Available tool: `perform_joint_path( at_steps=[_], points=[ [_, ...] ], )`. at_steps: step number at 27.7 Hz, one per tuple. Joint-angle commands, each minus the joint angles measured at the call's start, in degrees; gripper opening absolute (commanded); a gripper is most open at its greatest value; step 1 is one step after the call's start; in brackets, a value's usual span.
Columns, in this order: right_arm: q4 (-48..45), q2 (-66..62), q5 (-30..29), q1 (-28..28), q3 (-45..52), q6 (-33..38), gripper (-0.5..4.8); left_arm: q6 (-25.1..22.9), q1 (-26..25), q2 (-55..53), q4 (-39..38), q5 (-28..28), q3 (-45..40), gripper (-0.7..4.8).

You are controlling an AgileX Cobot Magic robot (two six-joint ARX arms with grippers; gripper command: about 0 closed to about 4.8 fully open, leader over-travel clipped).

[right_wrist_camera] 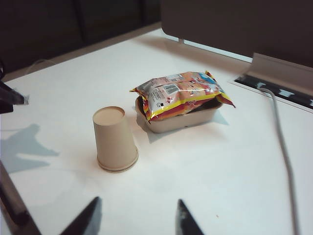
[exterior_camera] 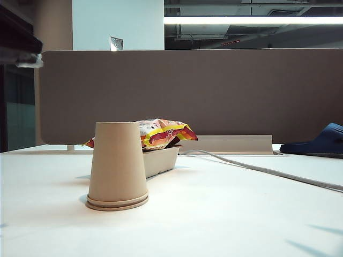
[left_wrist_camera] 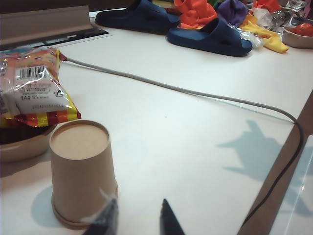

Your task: Pick up a bag of chips and put them in the box.

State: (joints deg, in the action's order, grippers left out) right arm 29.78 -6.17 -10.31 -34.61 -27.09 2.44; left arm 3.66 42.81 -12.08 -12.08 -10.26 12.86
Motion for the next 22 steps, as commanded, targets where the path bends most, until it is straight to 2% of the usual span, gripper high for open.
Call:
perform_joint_path(
  at_steps=[1,5,7,8,10,13,16,22],
  points=[
    [-8.50,-0.07,-0.39,-0.07,4.50,2.71,2.19,-0.37,0.02,-0.04,3.89,-0.20,-1.55,1.11],
    [-15.82,-0.07,-0.35,-0.07,9.86,3.63,2.10,-0.26,0.02,-0.04,6.51,0.04,-3.39,1.11],
    [-19.50,-0.07,-0.37,-0.07,12.55,3.63,1.73,-0.33,0.02,-0.04,7.17,0.13,-4.07,1.11],
    [-22.16,-0.07,-0.35,-0.07,14.47,3.63,1.27,-0.66,0.02,-0.04,7.93,0.17,-4.61,1.11],
    [-25.77,-0.07,-0.28,-0.07,16.87,3.63,0.80,-0.61,0.02,-0.04,10.10,0.17,-5.95,1.11],
    [-29.70,-0.07,0.31,-0.07,19.37,3.65,0.69,-0.20,0.02,-0.04,12.20,0.15,-7.65,1.11],
    [-31.43,-0.07,1.77,-0.07,21.49,3.63,-0.01,-0.24,0.02,-0.04,12.13,0.13,-8.44,1.11],
    [-33.53,-0.07,1.86,-0.04,25.73,3.61,-0.01,-0.22,0.02,-0.04,12.11,0.17,-8.66,1.11]
  ],
)
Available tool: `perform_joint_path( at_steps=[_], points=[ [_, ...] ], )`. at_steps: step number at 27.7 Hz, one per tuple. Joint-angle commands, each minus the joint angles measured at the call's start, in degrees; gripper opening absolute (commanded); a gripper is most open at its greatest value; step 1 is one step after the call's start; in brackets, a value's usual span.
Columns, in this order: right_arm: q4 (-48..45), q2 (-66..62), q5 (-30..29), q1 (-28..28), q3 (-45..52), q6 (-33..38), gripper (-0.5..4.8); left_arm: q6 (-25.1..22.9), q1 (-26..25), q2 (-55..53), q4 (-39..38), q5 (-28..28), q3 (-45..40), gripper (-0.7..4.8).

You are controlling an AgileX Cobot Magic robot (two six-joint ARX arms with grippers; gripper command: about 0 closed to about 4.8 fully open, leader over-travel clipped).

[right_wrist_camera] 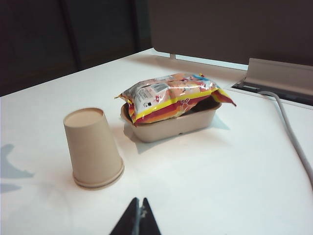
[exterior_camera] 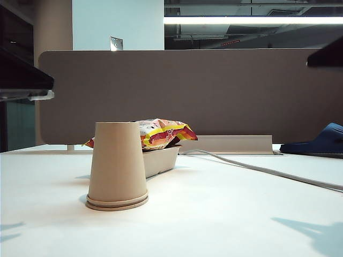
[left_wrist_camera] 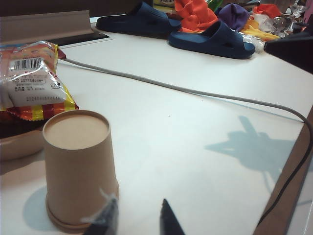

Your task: Pick up a bag of chips and put them in the box.

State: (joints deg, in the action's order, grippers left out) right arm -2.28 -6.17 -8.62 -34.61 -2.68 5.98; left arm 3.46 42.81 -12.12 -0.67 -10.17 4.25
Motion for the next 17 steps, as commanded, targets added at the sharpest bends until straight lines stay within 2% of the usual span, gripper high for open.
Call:
perform_joint_path(
  at_steps=[1,6,10,17],
  points=[
    [-1.42,-0.07,0.20,-0.04,1.86,0.07,-0.01,-0.02,0.02,0.00,0.70,0.09,-0.09,1.11],
    [-0.50,-0.09,0.20,-0.04,2.27,0.00,-0.01,-0.02,0.02,0.00,0.66,0.09,-0.13,1.05],
    [1.31,-0.09,0.61,-0.04,2.27,0.00,-0.01,-0.09,0.02,0.00,0.26,0.09,-0.13,0.15],
    [6.62,-0.09,6.21,-0.04,2.27,-0.02,-0.01,-0.31,0.02,0.00,-0.17,0.15,-1.09,0.12]
  ],
)
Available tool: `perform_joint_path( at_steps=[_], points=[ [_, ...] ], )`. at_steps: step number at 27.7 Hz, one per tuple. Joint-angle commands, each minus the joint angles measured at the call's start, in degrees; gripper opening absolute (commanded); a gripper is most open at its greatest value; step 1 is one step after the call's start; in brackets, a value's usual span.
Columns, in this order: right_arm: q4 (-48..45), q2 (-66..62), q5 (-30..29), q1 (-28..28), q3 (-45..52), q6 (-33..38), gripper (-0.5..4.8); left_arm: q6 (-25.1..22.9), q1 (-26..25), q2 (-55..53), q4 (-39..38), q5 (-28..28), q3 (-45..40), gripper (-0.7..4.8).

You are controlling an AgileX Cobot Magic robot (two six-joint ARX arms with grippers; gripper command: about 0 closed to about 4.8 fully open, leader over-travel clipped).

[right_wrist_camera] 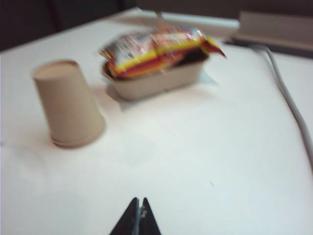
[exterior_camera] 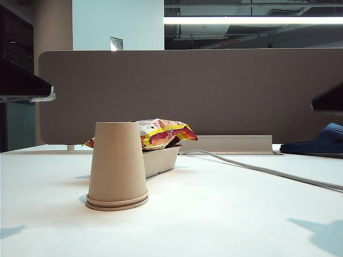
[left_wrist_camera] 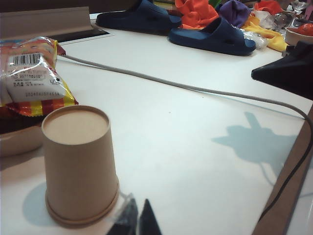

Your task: Pick up a bag of chips and put them in the box.

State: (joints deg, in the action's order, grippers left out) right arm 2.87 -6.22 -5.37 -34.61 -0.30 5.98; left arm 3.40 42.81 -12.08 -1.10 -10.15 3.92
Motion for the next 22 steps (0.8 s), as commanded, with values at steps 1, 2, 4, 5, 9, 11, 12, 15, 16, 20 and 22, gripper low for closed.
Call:
perform_joint_path(
  at_steps=[1,2,4,5,9,11,12,15,16,20,22],
  points=[
    [1.97,-0.04,3.76,-0.04,-0.11,-0.02,-0.01,-0.20,0.02,-0.04,0.35,0.42,-1.27,0.12],
    [2.05,-0.04,4.00,-0.04,-0.11,-0.02,-0.01,-0.15,0.00,-0.04,0.37,0.52,-1.70,0.12],
    [2.08,-0.04,3.98,-0.04,-0.11,-0.02,-0.01,0.04,0.02,-0.04,0.44,0.52,-2.38,0.12],
    [2.29,-0.04,3.98,-0.04,-0.11,-0.02,-0.01,0.04,0.02,-0.04,0.48,0.50,-2.73,0.12],
    [4.28,-0.04,3.98,-0.04,-0.11,-0.02,-0.01,0.04,0.02,-0.04,0.37,0.52,-2.93,0.12],
    [4.94,-0.04,3.98,-0.04,-0.11,-0.02,-0.01,0.04,0.02,-0.04,0.37,0.52,-2.99,0.12],
    [5.07,-0.04,3.98,-0.04,-0.11,-0.02,-0.01,0.04,0.02,-0.04,0.37,0.52,-3.06,0.12],
    [5.07,-0.04,3.98,-0.04,-0.11,-0.02,-0.01,0.02,0.02,-0.04,-0.24,0.55,-3.41,0.13],
    [5.07,-0.04,3.98,-0.04,-0.11,-0.02,-0.01,0.04,0.02,-0.04,-0.35,0.52,-3.41,0.13],
    [5.07,-0.04,3.96,-0.04,-0.11,0.00,-0.01,0.04,0.02,-0.04,-0.39,0.55,-3.41,0.13],
    [5.05,-0.04,3.67,-0.07,-0.11,0.28,-0.01,0.07,0.02,-0.04,-0.77,0.55,-3.41,0.18]
  ],
)
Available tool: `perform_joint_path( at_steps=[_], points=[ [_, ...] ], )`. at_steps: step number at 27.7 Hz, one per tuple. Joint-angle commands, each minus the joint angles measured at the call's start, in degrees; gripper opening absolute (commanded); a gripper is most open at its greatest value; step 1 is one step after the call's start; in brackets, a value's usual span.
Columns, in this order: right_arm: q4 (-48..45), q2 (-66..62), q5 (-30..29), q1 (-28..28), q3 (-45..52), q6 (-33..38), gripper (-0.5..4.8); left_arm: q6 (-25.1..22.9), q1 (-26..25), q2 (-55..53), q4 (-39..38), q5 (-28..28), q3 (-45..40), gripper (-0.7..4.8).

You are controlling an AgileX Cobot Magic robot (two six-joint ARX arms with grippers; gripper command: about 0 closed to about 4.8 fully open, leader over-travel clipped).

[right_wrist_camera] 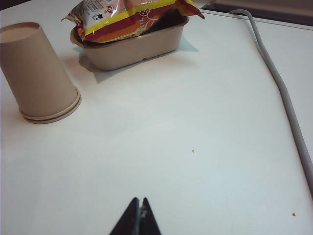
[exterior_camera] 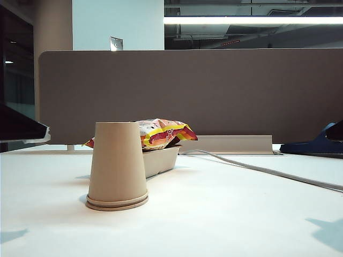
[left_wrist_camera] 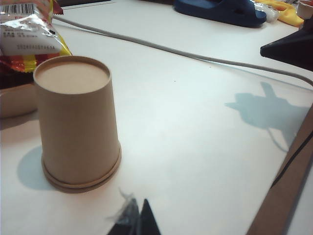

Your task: Pick up a bag of chips and put them in the box.

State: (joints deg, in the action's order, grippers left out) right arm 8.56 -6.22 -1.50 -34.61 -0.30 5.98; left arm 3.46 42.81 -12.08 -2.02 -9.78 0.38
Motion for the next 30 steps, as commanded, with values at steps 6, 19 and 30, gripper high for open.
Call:
perform_joint_path(
  at_steps=[6,19,30],
  points=[
    [-0.76,-0.02,0.09,-0.04,-0.13,0.24,-0.01,-0.02,0.02,-0.04,-0.55,0.13,0.13,0.18],
    [-1.11,0.02,0.09,0.09,-0.13,0.24,-0.01,-0.02,0.00,3.93,-1.03,0.11,0.13,0.18],
    [-1.51,0.48,0.09,8.09,-0.13,0.22,-0.01,-0.02,-12.59,8.17,-1.05,-0.72,0.13,0.18]
  ],
)
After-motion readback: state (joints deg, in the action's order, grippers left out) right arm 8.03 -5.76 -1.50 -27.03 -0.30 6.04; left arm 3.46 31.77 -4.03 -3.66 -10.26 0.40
